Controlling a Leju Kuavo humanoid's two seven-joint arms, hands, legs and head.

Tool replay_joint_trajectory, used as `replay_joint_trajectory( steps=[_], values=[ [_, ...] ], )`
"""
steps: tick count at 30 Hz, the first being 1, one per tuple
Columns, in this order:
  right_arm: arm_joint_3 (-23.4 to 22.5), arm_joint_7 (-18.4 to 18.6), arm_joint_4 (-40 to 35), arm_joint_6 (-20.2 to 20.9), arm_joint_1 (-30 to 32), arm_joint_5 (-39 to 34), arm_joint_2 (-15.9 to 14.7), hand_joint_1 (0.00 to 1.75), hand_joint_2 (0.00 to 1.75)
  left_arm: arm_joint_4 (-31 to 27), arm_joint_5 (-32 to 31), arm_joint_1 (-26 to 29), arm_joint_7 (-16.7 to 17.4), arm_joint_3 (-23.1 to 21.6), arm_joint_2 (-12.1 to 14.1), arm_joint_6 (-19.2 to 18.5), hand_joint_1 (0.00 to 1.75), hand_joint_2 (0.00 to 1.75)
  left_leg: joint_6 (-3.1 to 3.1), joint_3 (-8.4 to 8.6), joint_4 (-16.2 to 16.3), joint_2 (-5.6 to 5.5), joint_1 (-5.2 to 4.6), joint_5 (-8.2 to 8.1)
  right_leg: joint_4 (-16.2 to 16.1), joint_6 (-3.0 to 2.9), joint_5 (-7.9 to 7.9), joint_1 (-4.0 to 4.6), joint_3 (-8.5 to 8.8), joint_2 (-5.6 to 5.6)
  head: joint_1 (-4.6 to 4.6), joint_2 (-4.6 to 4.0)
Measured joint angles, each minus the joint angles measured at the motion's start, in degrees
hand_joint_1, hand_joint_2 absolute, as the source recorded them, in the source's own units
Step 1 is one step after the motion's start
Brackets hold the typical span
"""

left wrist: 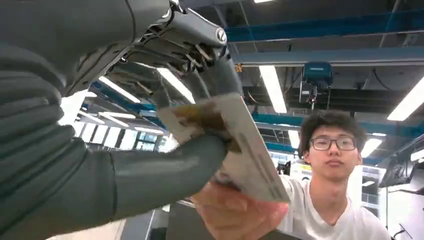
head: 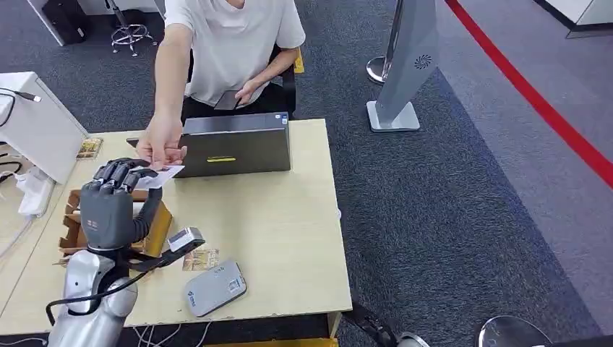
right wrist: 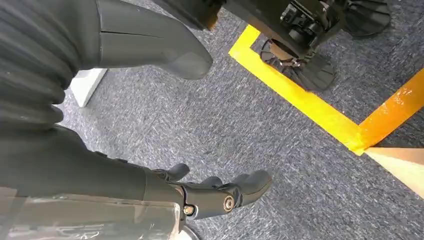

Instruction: Pass the card to the sensor for recognition and then transmit it.

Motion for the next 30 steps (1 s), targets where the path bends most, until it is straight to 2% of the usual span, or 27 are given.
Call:
replay_joint_trajectory(
  steps=[9,12,14,17,21,22,24,27,29,30],
  values=[
    [1.03,-0.04,-1.36,0.02,1.23,-0.07,-0.72,0.0,1.75,0.0,0.83,0.68,-0.68,-0.04,0.28,0.2,1.75,1.75,0.0,-0.02,0.0,-0.01,0.0,0.0,0.0,0.02,-0.01,0.0,-0.01,-0.01,0.0,0.0],
    [1.49,1.05,-3.22,0.35,2.36,-0.52,-1.2,0.0,1.75,-0.07,0.44,0.92,-0.22,-0.24,0.28,-1.38,1.75,1.75,0.0,-0.03,0.0,-0.04,0.0,0.0,0.0,0.02,-0.02,0.0,-0.02,-0.02,0.0,0.0],
    [1.68,1.94,-4.59,0.46,3.03,-1.27,-1.49,0.0,1.75,-0.24,-0.58,0.94,1.2,-1.0,0.31,-4.51,1.75,1.75,0.0,-0.04,0.0,-0.05,-0.01,0.0,0.0,0.02,-0.02,0.0,-0.03,-0.03,0.0,0.0],
    [2.01,3.08,-6.47,0.55,3.91,-1.77,-1.92,0.0,1.75,-0.35,-3.46,0.89,3.87,-3.15,0.81,-11.72,1.75,1.75,0.0,-0.04,0.0,-0.05,-0.01,0.0,0.0,0.02,-0.01,-0.01,-0.03,-0.03,0.02,0.02],
    [2.3,3.52,-8.02,0.7,4.61,-2.08,-2.34,0.0,1.75,-0.52,-4.37,0.86,5.0,-5.44,1.31,-14.15,1.75,1.75,0.0,-0.04,0.0,-0.04,-0.01,0.0,0.0,0.03,-0.01,-0.01,-0.03,-0.02,0.0,0.0],
    [2.38,3.67,-8.3,0.7,4.73,-2.08,-2.45,0.0,1.75,-0.55,-4.63,0.75,5.51,-5.88,1.4,-15.77,1.75,1.75,0.0,-0.04,0.0,-0.05,-0.01,0.0,0.0,0.03,-0.01,-0.01,-0.03,-0.03,0.02,0.0],
    [2.38,4.11,-8.87,0.72,5.0,-2.1,-2.56,0.0,1.75,-0.63,-5.2,0.71,6.66,-7.06,2.1,-19.7,1.75,1.75,0.0,-0.03,0.0,-0.05,-0.01,0.0,0.0,0.03,-0.01,-0.01,-0.03,-0.02,0.0,0.0],
    [2.38,5.36,-10.08,0.96,5.7,-1.95,-2.8,0.0,1.75,-1.2,-5.51,0.48,9.69,-9.87,3.59,-27.62,1.75,1.75,0.0,-0.04,0.0,-0.06,-0.01,0.0,0.0,0.03,-0.01,-0.01,-0.04,-0.03,0.02,0.0],
    [2.32,7.04,-11.81,1.55,6.52,-1.4,-3.06,0.0,1.75,-1.7,-4.1,0.28,12.97,-12.23,5.28,-34.99,1.75,1.75,0.0,-0.04,0.0,-0.05,-0.01,0.0,0.0,0.03,-0.01,-0.01,-0.05,-0.01,0.0,0.0],
    [2.27,7.81,-12.59,1.64,7.03,-0.94,-3.06,0.0,1.75,-1.77,-3.6,0.11,13.62,-13.23,6.12,-36.43,1.75,1.75,0.0,-0.05,0.0,-0.05,-0.01,0.0,0.0,0.03,-0.01,-0.01,-0.05,-0.02,0.0,0.0]
  ],
)
